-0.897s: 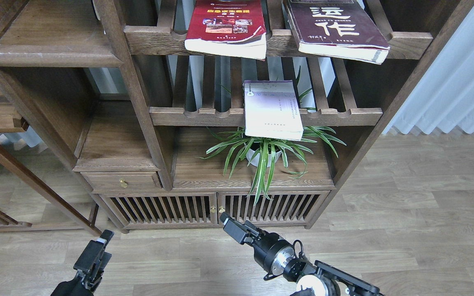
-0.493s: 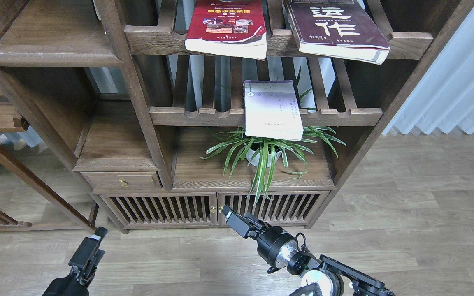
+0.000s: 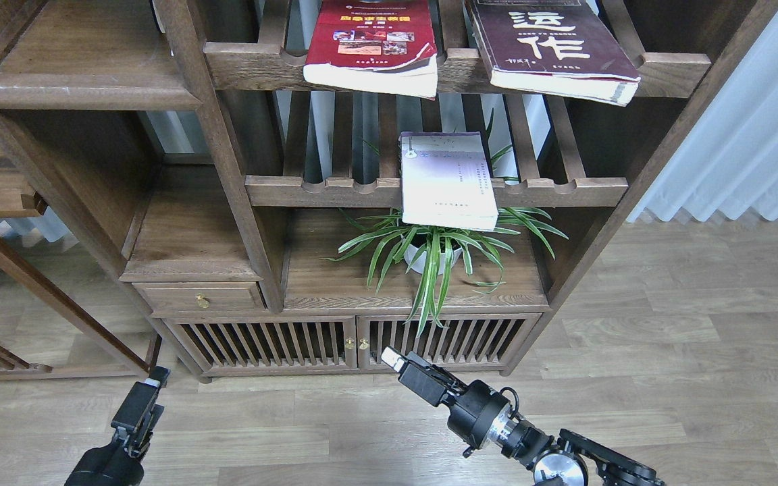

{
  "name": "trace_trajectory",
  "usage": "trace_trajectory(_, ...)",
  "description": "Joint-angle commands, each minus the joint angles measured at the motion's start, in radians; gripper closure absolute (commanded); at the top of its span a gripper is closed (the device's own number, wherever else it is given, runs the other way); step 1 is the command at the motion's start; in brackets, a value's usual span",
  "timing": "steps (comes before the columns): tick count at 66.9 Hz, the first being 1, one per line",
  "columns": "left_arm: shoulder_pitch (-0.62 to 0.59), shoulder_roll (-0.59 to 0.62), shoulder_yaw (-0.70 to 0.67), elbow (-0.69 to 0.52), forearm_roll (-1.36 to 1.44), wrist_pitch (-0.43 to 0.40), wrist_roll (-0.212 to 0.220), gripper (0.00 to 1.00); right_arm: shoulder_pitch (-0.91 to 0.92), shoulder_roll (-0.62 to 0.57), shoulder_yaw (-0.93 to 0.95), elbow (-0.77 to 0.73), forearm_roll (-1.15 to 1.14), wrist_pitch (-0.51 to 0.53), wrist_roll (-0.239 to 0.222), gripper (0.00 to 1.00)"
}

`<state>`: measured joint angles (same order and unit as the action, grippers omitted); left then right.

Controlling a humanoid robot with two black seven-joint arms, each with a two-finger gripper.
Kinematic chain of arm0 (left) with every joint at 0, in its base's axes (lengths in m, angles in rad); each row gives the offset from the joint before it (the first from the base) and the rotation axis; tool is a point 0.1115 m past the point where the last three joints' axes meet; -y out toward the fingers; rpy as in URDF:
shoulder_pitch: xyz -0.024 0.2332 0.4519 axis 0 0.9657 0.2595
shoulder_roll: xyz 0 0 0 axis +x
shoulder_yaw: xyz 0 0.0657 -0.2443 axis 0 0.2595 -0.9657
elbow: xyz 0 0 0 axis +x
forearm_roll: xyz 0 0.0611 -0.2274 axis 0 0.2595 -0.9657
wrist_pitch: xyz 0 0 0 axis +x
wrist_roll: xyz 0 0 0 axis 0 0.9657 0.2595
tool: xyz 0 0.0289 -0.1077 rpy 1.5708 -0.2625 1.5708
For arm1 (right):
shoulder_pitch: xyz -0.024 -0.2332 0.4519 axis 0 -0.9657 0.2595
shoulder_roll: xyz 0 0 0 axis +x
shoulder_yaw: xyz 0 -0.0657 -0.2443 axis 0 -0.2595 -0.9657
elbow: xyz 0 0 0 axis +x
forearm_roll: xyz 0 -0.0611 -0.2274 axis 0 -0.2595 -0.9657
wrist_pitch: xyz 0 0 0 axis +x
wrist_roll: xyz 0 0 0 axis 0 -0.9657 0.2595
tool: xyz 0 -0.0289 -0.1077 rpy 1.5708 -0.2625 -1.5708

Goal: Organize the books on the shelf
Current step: 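Raise the right gripper toward the white booklet on the middle shelf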

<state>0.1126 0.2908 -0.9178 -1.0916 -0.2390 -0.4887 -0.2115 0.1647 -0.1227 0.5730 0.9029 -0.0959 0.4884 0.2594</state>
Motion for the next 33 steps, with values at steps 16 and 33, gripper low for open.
trace_trajectory(16, -0.062, 0.010, 0.011, 0.073, 0.001, 0.000, 0.020, 0.00, 0.004, 0.009, -0.005, 0.004, 0.002, 0.000, -0.009, 0.00)
trace_trajectory(33, -0.059, 0.001, 0.016, 0.078, -0.010, 0.000, 0.011, 0.00, 0.012, 0.061, 0.005, -0.006, 0.044, 0.000, -0.011, 0.00)
